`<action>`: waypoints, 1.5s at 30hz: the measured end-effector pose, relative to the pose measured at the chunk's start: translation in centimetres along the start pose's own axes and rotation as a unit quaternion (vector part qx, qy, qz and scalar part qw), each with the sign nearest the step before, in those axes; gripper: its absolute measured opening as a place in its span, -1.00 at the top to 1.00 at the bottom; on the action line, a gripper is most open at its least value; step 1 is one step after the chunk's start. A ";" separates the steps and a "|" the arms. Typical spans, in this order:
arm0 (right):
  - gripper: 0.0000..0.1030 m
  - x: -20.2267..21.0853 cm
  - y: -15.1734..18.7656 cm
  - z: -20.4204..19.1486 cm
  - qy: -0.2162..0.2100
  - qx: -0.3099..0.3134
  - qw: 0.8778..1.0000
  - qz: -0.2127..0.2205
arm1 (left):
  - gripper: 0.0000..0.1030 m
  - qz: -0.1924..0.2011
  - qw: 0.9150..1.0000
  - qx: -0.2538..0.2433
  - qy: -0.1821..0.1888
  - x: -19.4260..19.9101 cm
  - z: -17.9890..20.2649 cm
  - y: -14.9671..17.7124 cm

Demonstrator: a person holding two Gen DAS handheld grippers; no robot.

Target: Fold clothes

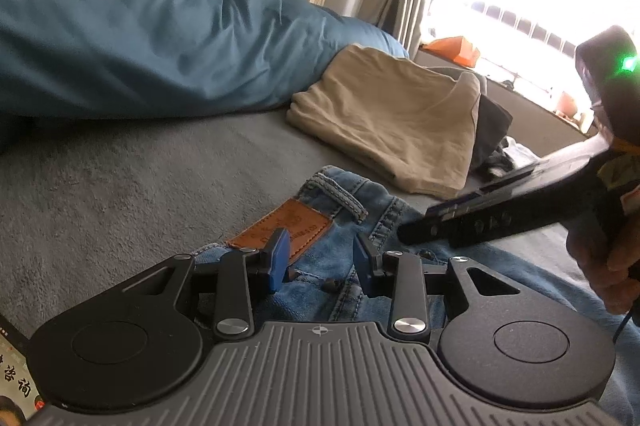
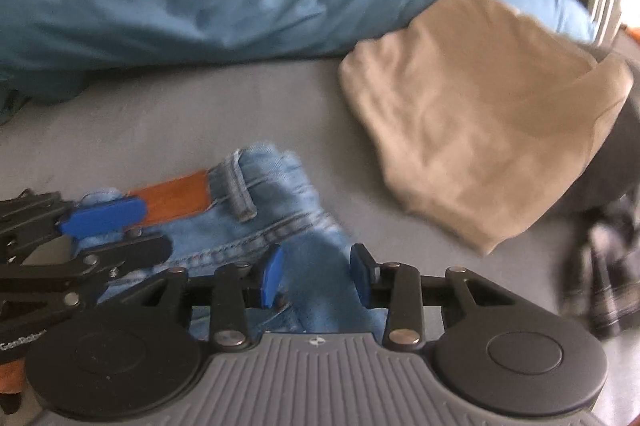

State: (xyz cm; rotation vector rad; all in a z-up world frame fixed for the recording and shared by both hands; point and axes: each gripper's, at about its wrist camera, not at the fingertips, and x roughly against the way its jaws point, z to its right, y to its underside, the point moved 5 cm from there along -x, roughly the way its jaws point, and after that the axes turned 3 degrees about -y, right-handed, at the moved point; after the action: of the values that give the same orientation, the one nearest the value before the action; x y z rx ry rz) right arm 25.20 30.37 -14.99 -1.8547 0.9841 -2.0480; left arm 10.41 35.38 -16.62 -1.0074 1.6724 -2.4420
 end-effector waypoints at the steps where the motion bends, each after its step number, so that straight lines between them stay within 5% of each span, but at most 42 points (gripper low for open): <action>1: 0.27 -0.1 0.2 -0.3 0.011 0.012 1.000 0.001 | 0.33 0.002 1.000 -0.001 -0.001 -0.1 0.1 0.0; 2: 0.39 -0.2 0.4 -0.5 0.018 0.021 1.000 0.004 | 0.33 0.003 1.000 -0.002 -0.003 -0.1 0.1 0.0; 3: 0.78 -0.1 0.5 -0.5 0.035 0.026 0.999 0.006 | 0.33 0.004 1.000 -0.004 -0.003 -0.1 0.2 0.0; 6: 1.00 1.0 0.5 -0.1 0.046 0.017 0.999 0.025 | 0.33 0.004 1.000 -0.001 0.000 -0.2 0.3 -0.2; 26: 1.00 1.8 0.6 1.0 0.082 -0.001 0.995 0.060 | 0.33 0.009 1.000 0.000 0.006 -1.4 1.5 -0.4; 36: 0.98 -0.7 0.8 1.4 0.095 -0.001 0.995 0.034 | 0.33 -0.009 1.000 -0.023 0.001 -2.5 1.6 -0.4; 45: 0.90 12.0 5.3 2.1 0.098 -0.038 0.993 0.051 | 0.33 -0.047 0.999 -0.012 0.023 -3.3 0.8 -1.1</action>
State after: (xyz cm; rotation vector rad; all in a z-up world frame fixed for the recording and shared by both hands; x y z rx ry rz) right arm 23.50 18.92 -8.54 -1.6239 1.1943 -2.1897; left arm 13.81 36.40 -17.15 -1.0657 1.7113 -2.5278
